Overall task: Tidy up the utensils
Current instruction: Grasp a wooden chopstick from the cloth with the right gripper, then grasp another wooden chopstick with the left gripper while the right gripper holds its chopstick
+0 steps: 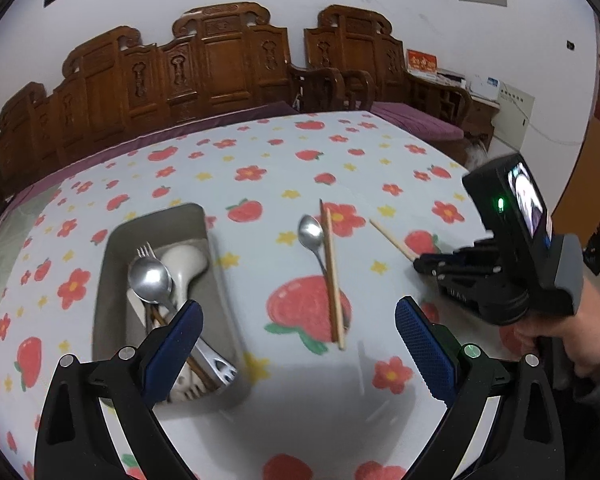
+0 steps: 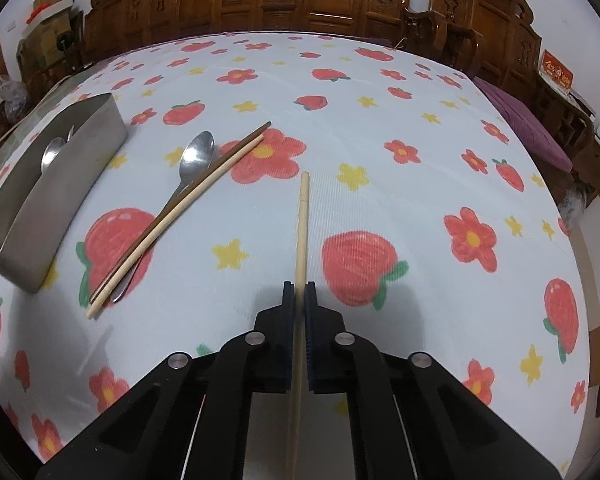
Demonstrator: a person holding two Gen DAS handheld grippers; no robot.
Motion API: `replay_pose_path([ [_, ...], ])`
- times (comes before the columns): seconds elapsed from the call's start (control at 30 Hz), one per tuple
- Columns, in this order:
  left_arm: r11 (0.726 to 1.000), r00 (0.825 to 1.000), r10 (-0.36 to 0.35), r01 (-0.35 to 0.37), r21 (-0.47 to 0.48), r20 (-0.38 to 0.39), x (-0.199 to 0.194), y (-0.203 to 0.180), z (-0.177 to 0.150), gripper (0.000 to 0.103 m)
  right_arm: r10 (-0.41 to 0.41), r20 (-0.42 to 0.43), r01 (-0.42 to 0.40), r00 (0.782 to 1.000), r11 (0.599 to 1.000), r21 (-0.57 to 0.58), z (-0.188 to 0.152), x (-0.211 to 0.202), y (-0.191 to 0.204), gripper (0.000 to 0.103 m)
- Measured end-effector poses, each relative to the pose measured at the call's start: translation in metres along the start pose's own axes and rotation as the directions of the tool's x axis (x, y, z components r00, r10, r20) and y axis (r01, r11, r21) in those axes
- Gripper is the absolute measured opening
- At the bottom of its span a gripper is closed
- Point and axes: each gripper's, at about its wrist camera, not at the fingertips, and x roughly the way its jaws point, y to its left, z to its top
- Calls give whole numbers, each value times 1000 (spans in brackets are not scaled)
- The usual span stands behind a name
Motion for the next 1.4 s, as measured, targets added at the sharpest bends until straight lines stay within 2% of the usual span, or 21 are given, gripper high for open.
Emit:
replay_pose_path([
  [0.1,1000,1000,-9,9,21,-18,6,-10,-6,92,12,25,-11,1000,1000,-7,-2,-14,-4,6],
  [0.27,998,996,-39,42,38,-77,26,-22,-14,67,45,94,-45,995,999,5,-9,-42,-15,6],
  [0.33,998,994,-46,49,32,-102,34,-25,-17,65,50,101,-51,994,999,10,-12,-43,-18,6],
  [0.4,998,991,-50,53,25,-121,41,-25,-21,54,56,100,-58,993,998,14,-12,-41,-20,6],
  [0.43,998,989,-49,53,21,-137,46,-26,-22,45,61,96,-63,993,998,18,-13,-38,-22,6],
  [0.57,999,982,-52,51,-8,-181,62,-22,-29,31,78,91,-81,993,996,26,-14,-33,-25,6],
  [0.73,998,977,-58,53,-32,-204,69,-20,-34,23,93,95,-97,991,995,30,-13,-30,-24,6],
  [1.23,1000,981,-11,16,25,-192,73,-31,-32,9,98,92,-101,991,995,21,-13,-26,-18,6],
  [1.4,999,979,-18,25,32,-204,66,-31,-34,4,100,95,-101,990,995,7,-12,-26,-13,6],
])
